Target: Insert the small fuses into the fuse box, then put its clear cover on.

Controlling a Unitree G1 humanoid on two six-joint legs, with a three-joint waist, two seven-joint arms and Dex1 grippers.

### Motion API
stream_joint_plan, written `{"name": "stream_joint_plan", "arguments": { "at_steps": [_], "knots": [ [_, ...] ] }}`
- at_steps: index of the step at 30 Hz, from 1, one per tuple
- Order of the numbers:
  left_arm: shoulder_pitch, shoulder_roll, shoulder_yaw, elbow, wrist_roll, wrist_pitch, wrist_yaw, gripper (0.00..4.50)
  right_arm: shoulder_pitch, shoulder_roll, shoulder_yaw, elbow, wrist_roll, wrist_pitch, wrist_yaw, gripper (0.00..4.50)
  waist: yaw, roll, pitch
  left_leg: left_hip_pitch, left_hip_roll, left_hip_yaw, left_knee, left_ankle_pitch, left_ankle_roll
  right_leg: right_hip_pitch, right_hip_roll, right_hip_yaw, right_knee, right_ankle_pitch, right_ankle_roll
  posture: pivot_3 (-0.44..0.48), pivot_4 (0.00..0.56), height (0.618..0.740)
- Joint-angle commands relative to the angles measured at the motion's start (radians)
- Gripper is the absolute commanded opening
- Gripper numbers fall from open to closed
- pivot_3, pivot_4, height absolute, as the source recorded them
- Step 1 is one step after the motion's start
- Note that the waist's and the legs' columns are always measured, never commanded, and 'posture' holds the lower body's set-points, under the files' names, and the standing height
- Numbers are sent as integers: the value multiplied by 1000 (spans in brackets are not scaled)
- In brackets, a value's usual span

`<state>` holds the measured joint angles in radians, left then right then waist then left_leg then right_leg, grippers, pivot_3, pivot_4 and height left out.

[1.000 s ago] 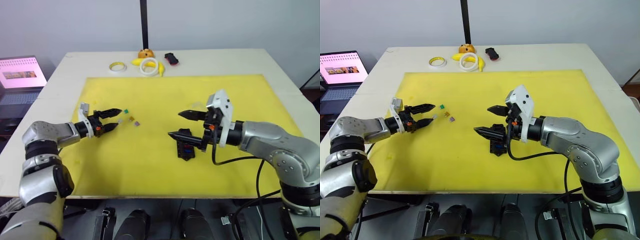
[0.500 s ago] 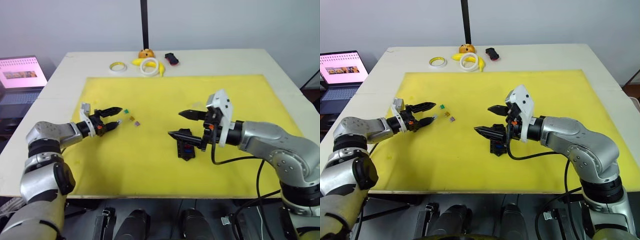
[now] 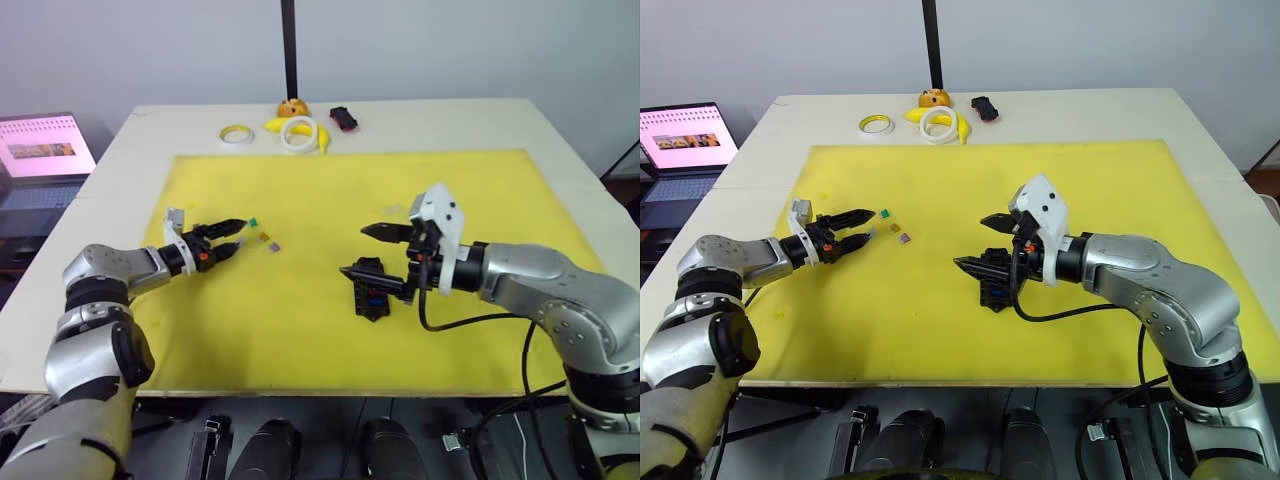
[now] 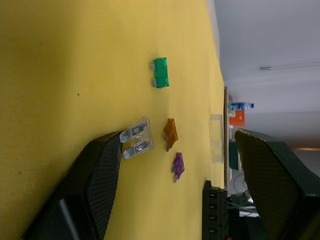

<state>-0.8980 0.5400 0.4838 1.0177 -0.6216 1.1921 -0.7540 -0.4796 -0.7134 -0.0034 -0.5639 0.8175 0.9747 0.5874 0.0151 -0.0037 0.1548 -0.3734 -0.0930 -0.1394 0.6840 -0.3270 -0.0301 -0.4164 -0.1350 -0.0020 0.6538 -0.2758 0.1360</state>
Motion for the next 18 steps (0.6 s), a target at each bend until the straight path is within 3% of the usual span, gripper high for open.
{"name": "stream_joint_plan", "arguments": {
  "at_steps": [1,6,7,9,18],
  "knots": [
    [6,-18,-17,34,23,-22,12,3617,-9,6,-16,-25,2,-18,6,4500,0,0,0,0,0,0,0,0,0,0,0,0,0,0,0,0,150,740],
    [8,-20,-24,14,29,-19,13,3617,-13,10,-16,-20,3,-19,6,4500,0,0,0,0,0,0,0,0,0,0,0,0,0,0,0,0,150,740],
    [9,-21,-24,14,32,-21,25,3019,-14,12,-16,-19,4,-19,5,4500,-1,0,0,0,0,0,0,0,0,0,0,0,0,0,0,0,150,740],
    [9,-22,-26,15,39,-21,33,2299,-14,13,-15,-18,1,-19,6,4500,-2,0,0,0,0,0,0,0,0,0,0,0,0,0,0,0,150,740],
    [18,-34,-28,13,44,-30,38,2299,-4,15,-14,-21,-8,-22,11,4500,-1,0,0,0,0,0,0,0,0,-1,0,0,0,0,0,0,150,740]
  ]
}}
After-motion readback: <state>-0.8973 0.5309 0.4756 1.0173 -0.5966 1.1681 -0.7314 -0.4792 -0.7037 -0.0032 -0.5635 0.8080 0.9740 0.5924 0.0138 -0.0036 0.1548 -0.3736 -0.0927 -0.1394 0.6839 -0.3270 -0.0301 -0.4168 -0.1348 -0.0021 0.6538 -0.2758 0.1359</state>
